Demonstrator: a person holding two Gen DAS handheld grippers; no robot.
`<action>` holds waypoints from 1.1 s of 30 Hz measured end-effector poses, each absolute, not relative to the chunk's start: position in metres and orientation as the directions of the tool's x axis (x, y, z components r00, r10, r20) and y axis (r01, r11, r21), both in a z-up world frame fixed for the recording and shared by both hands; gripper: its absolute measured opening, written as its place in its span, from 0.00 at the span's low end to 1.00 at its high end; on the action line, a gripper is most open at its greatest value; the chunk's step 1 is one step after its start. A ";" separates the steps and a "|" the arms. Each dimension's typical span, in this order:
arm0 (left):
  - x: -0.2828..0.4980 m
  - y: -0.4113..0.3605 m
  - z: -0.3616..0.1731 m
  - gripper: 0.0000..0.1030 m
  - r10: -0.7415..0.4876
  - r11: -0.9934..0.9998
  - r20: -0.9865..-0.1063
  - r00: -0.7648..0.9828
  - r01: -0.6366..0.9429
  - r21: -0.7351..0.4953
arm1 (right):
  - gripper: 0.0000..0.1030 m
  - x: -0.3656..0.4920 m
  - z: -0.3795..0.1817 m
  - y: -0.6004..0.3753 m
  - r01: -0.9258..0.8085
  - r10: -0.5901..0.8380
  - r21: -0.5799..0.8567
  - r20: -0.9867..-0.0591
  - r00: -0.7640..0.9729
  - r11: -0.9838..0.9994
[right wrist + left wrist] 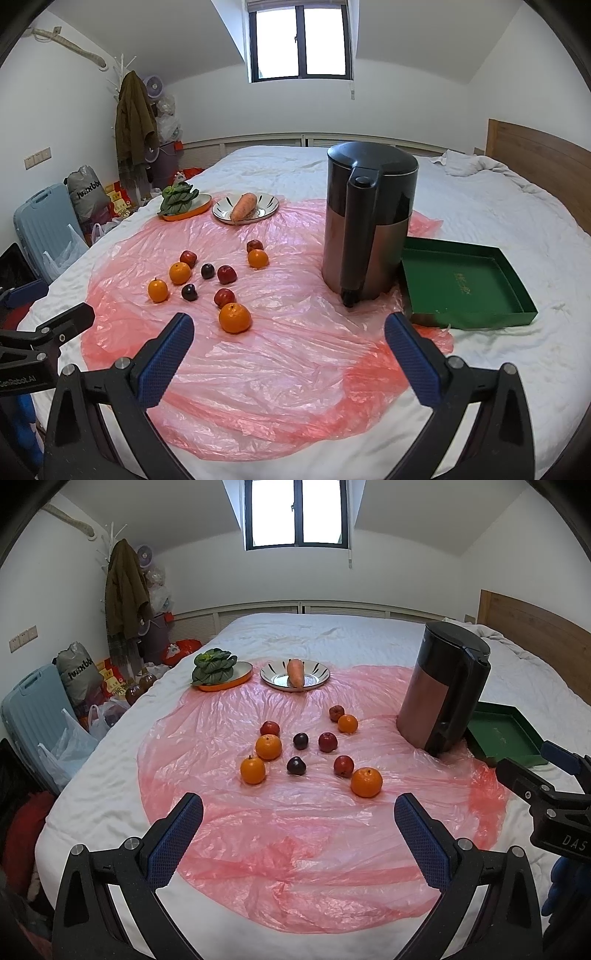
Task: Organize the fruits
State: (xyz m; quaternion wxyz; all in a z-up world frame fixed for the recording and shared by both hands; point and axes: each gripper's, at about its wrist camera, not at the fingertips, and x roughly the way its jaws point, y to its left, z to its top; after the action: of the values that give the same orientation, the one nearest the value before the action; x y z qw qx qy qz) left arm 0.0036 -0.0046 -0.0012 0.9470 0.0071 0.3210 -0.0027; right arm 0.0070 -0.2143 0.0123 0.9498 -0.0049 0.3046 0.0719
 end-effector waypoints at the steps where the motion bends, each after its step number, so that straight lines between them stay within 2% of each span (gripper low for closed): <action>1: 0.004 -0.005 -0.001 0.99 -0.001 1.000 -0.608 0.794 0.010 0.012 | 1.00 0.007 0.012 -0.214 -0.141 0.135 0.034 -0.580 0.803 0.989; 33: 0.006 -0.003 -0.011 0.99 -0.001 0.999 -0.615 0.789 0.023 0.028 | 1.00 0.009 0.007 -0.212 -0.155 0.143 0.028 -0.574 0.806 0.988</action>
State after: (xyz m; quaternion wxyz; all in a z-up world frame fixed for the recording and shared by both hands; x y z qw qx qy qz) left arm 0.0056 -0.0029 -0.0115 0.9456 0.0169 0.3249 -0.0061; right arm 0.0086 -0.2122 0.0072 0.9502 -0.0099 0.3014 0.0783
